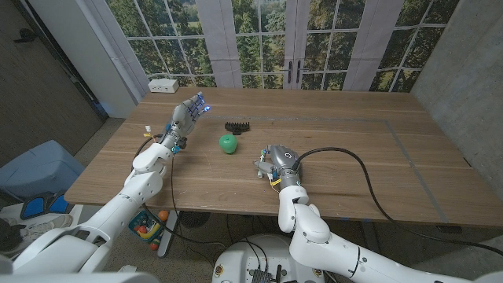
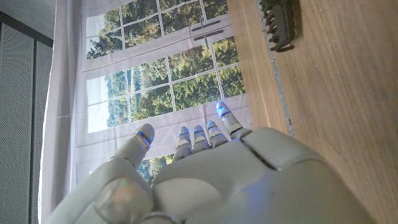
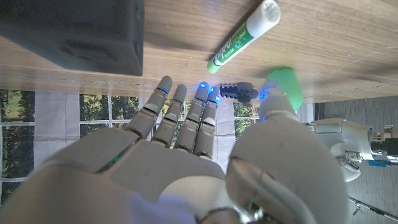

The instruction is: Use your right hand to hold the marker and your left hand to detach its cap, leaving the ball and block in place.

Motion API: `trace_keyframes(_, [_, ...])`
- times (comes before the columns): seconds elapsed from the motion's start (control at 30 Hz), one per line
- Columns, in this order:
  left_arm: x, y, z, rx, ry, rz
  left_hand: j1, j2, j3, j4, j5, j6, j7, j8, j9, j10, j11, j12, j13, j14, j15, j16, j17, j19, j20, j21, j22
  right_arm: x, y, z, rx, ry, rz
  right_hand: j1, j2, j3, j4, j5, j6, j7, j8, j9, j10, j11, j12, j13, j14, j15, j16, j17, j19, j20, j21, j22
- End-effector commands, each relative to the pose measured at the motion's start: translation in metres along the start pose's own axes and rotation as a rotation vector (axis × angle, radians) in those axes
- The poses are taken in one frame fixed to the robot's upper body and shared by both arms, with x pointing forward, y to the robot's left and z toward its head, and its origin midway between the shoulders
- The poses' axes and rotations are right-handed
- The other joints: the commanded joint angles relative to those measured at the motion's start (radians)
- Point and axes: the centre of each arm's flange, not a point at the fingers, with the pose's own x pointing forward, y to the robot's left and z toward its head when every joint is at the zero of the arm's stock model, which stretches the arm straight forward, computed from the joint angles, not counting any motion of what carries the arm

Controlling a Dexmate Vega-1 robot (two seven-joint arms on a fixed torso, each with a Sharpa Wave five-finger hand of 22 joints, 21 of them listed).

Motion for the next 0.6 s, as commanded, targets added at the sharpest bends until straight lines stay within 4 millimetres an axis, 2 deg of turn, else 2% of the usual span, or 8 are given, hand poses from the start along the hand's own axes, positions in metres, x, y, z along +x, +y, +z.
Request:
trace_keyframes(0.03, [-0.0023, 0.0019, 0.0022, -0.002, -0.009, -0.005, -0.011, 0.06, 0.004, -0.003, 0.006, 0.007, 0.0, 0.003, 0.002, 0.004, -0.003, 0.004, 0.003, 0.008, -0.014, -0.002, -0.002, 0.004, -0.005, -0.003, 0.006, 0.003, 0.0084, -0.0019, -0.055, 0.025, 0.018, -0.002, 0.006, -0.011, 0.003, 0.008, 0.005, -0.004, 0.003, 0.0, -0.007, 0.002, 0.002, 0.007, -0.008, -0.093, 0.002, 0.005, -0.003, 0.007, -0.004, 0.003])
trace_keyframes(0.23, [-0.0031, 0.003, 0.0038, 0.001, -0.012, -0.006, -0.01, 0.06, 0.004, -0.005, 0.006, 0.007, 0.0, 0.003, 0.002, 0.004, -0.002, 0.004, 0.003, 0.007, -0.015, -0.003, -0.002, 0.006, -0.005, -0.007, 0.006, 0.0031, 0.011, -0.0004, -0.07, 0.047, 0.049, -0.019, -0.002, -0.028, 0.013, 0.008, -0.009, -0.003, -0.002, -0.001, -0.022, 0.005, 0.0, 0.017, -0.025, -0.083, -0.004, 0.008, -0.023, 0.01, -0.014, 0.003])
trace_keyframes(0.6, [-0.0025, 0.004, 0.0057, 0.0, -0.019, -0.013, -0.009, 0.063, 0.003, -0.01, 0.005, 0.009, 0.0, 0.003, 0.002, 0.004, -0.002, 0.003, 0.003, 0.008, -0.015, -0.003, -0.003, 0.009, -0.004, -0.014, 0.006, 0.0032, 0.0155, 0.0025, -0.131, 0.084, 0.048, -0.028, -0.016, -0.049, 0.017, 0.012, -0.022, -0.004, -0.008, -0.002, -0.046, -0.003, -0.006, 0.031, -0.035, -0.088, -0.007, 0.011, -0.035, 0.006, -0.023, 0.003])
